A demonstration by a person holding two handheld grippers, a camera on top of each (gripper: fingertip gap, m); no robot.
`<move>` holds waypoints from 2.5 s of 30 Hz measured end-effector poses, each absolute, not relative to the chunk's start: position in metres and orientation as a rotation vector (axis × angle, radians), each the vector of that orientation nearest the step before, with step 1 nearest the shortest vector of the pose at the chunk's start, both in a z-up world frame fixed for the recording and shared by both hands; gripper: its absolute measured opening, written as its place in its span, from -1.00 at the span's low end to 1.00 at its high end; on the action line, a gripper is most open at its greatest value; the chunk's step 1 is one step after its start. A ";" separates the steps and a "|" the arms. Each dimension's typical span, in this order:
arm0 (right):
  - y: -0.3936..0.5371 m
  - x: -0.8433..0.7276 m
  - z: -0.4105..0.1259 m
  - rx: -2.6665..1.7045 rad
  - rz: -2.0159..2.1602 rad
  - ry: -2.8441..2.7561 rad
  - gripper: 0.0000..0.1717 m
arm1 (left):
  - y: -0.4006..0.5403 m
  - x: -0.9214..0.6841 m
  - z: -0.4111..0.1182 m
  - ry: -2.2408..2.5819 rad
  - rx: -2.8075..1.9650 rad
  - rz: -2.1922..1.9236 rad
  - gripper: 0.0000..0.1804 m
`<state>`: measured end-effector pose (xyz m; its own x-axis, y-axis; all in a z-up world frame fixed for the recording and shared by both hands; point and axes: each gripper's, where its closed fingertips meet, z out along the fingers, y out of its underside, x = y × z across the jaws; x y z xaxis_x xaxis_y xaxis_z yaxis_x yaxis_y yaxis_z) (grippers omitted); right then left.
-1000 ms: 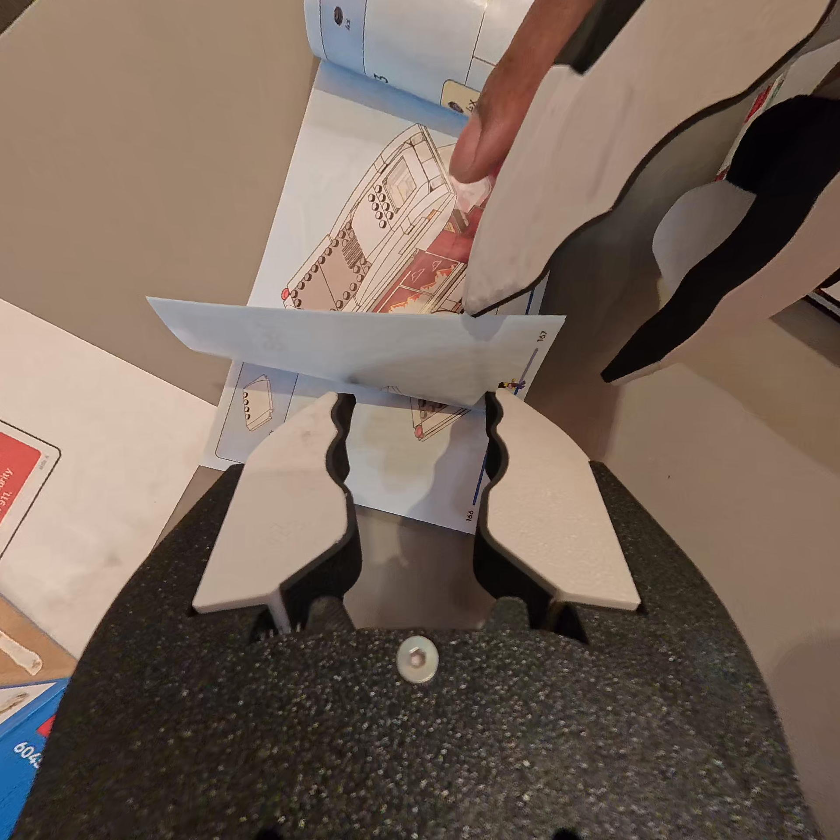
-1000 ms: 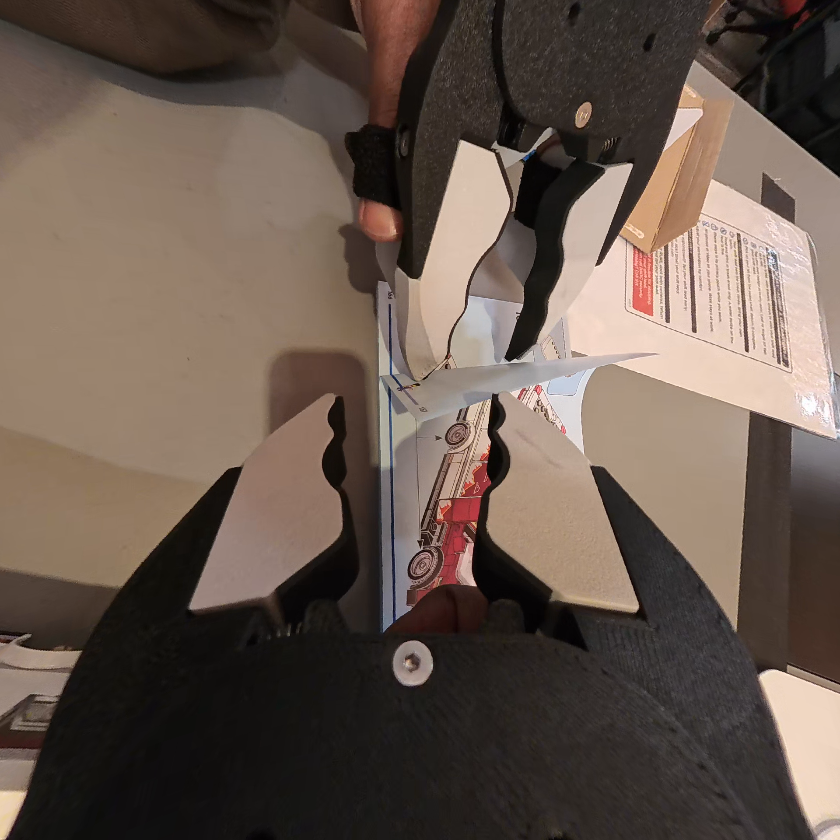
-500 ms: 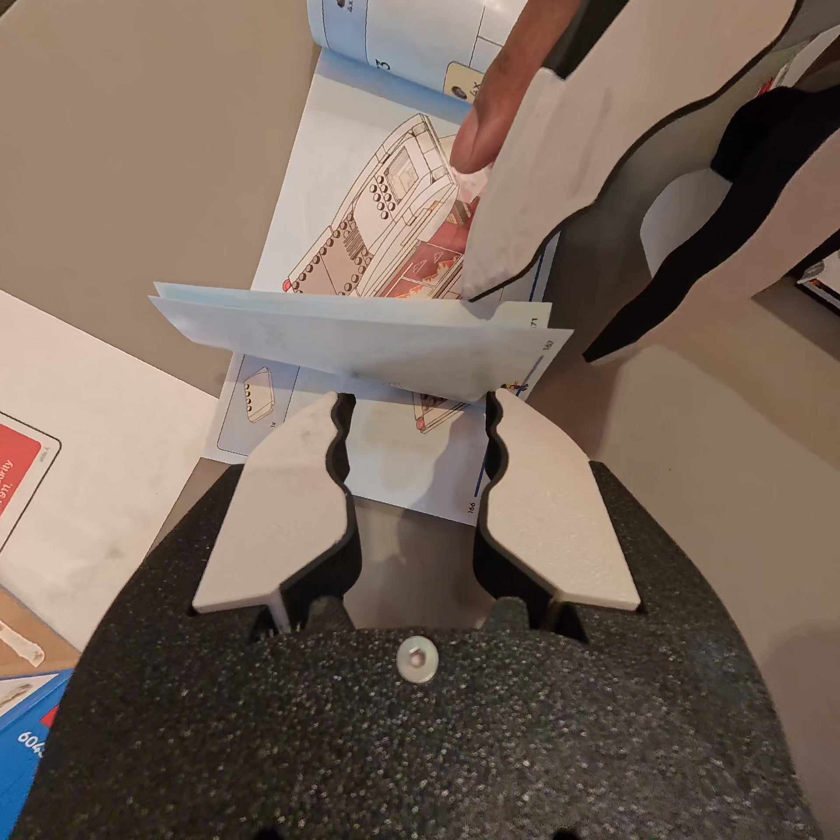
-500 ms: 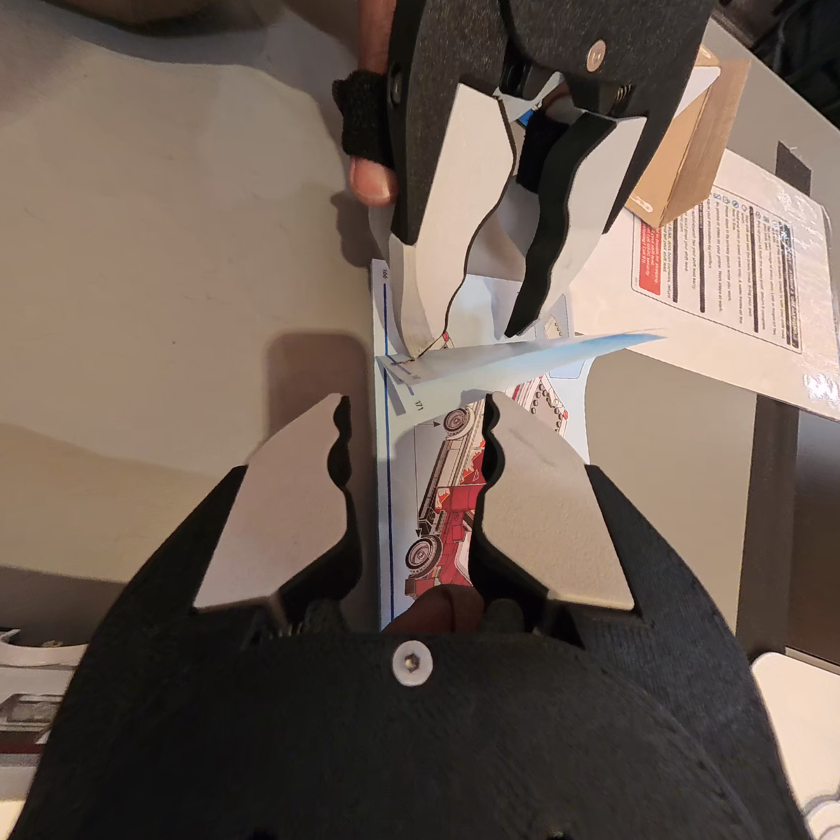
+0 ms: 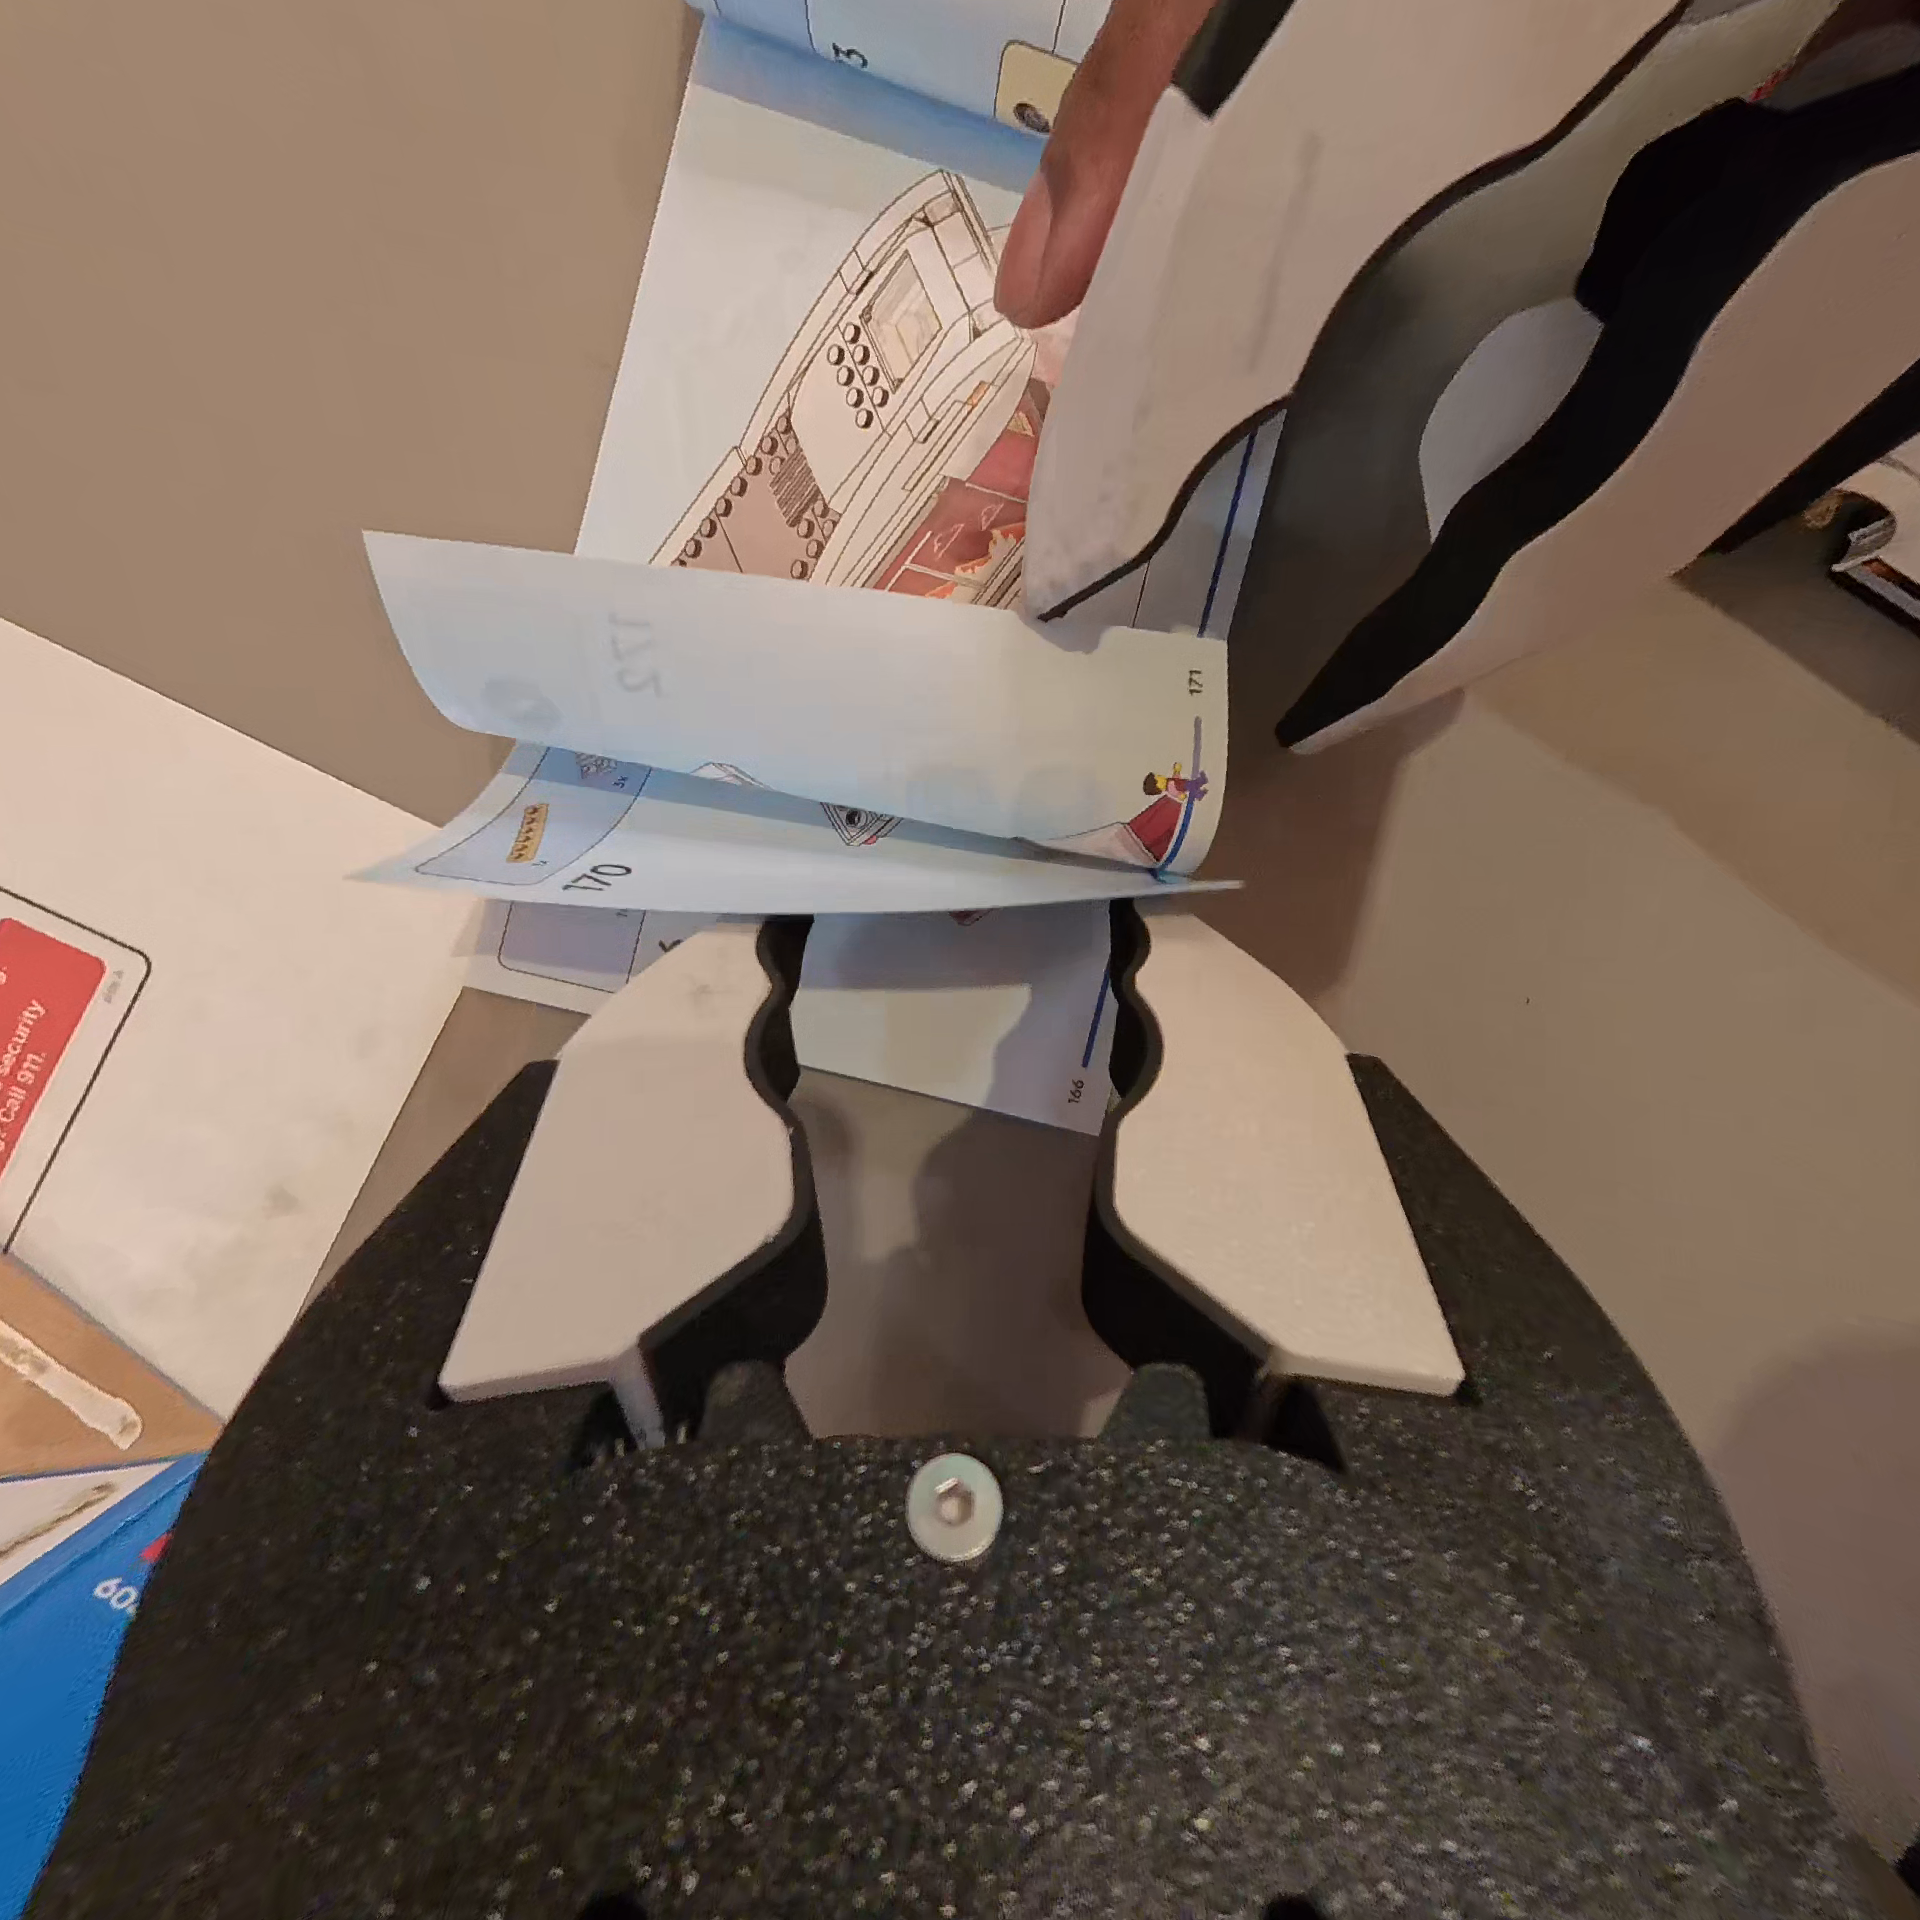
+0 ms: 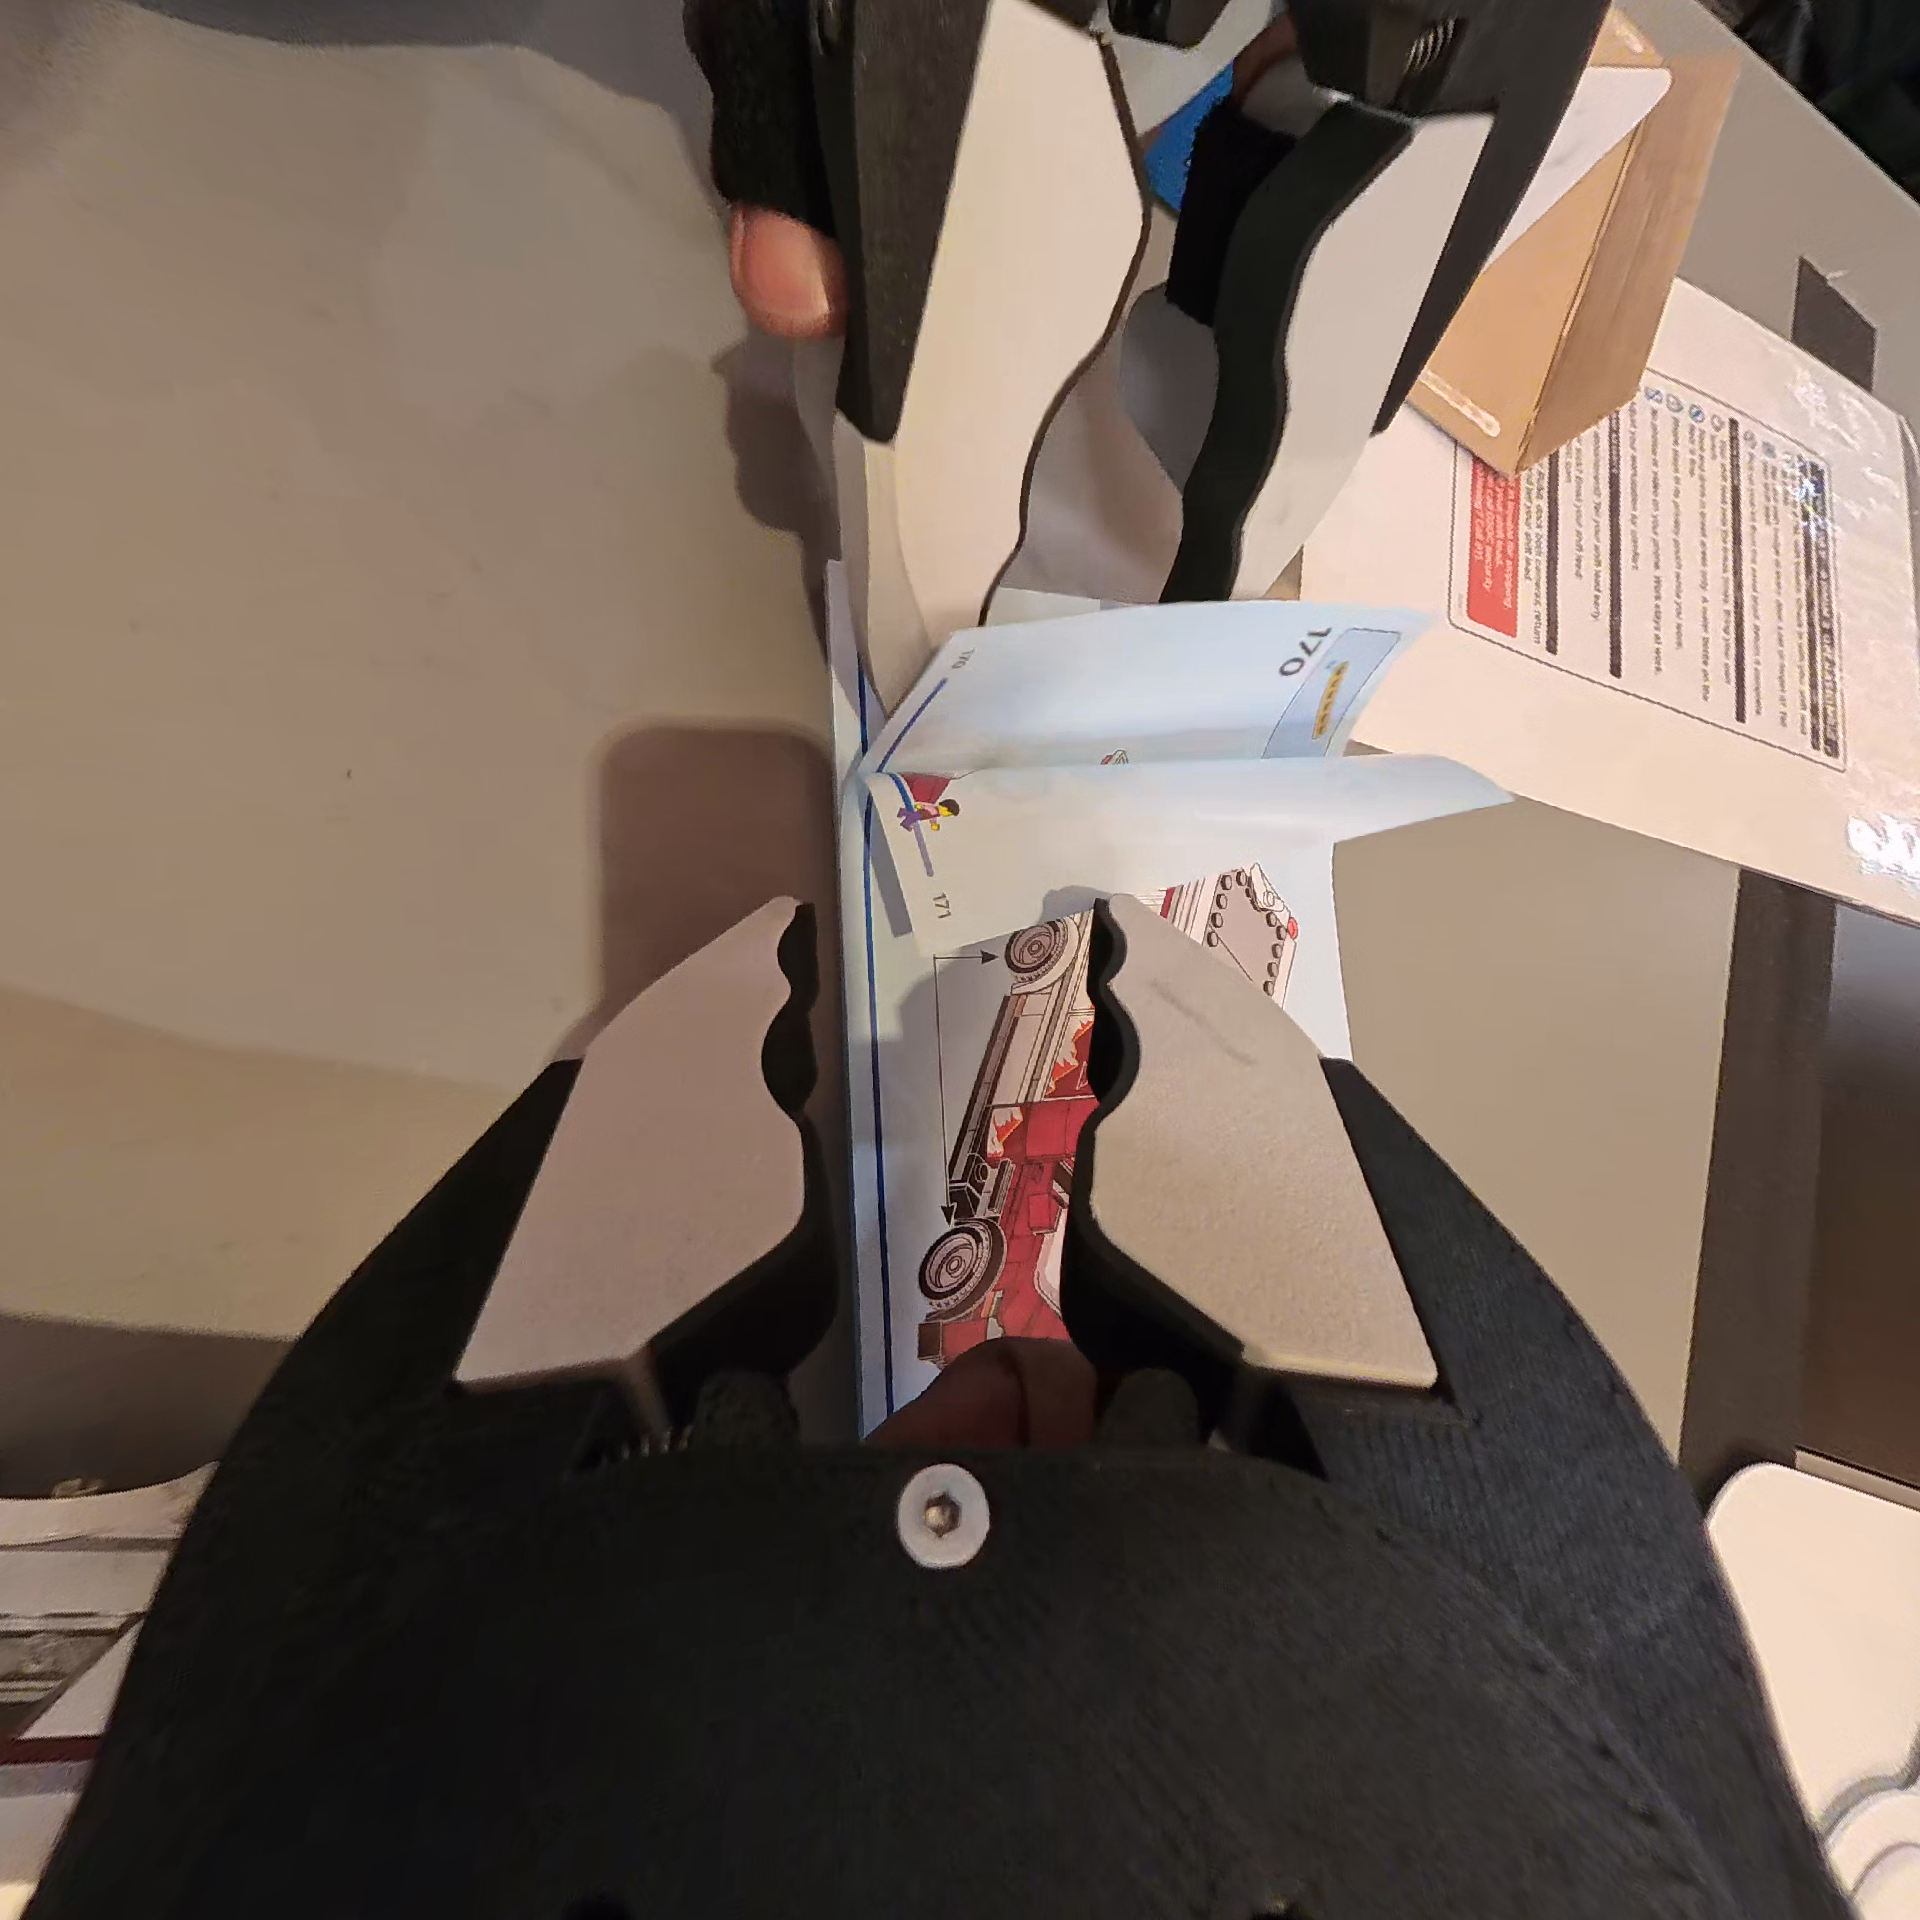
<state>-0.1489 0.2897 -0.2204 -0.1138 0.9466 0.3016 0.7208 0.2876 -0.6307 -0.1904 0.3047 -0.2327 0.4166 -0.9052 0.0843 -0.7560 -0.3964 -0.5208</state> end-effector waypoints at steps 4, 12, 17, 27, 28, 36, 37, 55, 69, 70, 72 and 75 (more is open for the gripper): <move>0.290 -0.149 -0.222 -1.497 0.428 -1.897 -0.42 | 0.305 -0.199 -0.229 1.418 -2.282 -0.460 -0.35; 0.291 -0.149 -0.223 -1.505 0.424 -1.898 -0.42 | 0.316 -0.224 -0.215 1.299 -2.317 -0.352 -0.35; 0.291 -0.149 -0.222 -1.507 0.426 -1.895 -0.42 | 0.324 -0.228 -0.206 1.231 -2.301 -0.319 -0.36; 0.291 -0.150 -0.212 -1.505 0.456 -1.859 -0.42 | 0.326 -0.194 -0.246 1.291 -2.349 -0.362 -0.39; 0.291 -0.149 -0.209 -1.508 0.461 -1.847 -0.41 | 0.326 -0.191 -0.247 1.291 -2.344 -0.368 -0.39; 0.291 -0.148 -0.194 -1.606 0.537 -1.756 -0.37 | 0.336 -0.170 -0.227 1.147 -2.256 -0.507 -0.41; 0.290 -0.148 -0.194 -1.622 0.532 -1.759 -0.36 | 0.337 -0.166 -0.223 1.121 -2.239 -0.533 -0.41; 0.342 -0.102 -0.167 -1.815 0.278 -1.334 -1.00 | 0.356 -0.154 -0.202 0.958 -2.099 -0.582 -0.41; 0.334 0.054 -0.193 -2.197 0.253 -0.686 -0.88 | 0.338 -0.128 -0.213 1.123 -2.022 -0.587 -0.41; 0.329 0.058 -0.196 -2.215 0.273 -0.665 -0.87 | 0.335 -0.125 -0.215 1.142 -2.018 -0.597 -0.41; 0.318 0.062 -0.198 -2.227 0.306 -0.652 -0.80 | 0.327 -0.118 -0.216 1.183 -2.000 -0.618 -0.41; 0.302 0.065 -0.197 -2.226 0.380 -0.624 -0.66 | 0.316 -0.107 -0.215 1.242 -1.959 -0.648 -0.40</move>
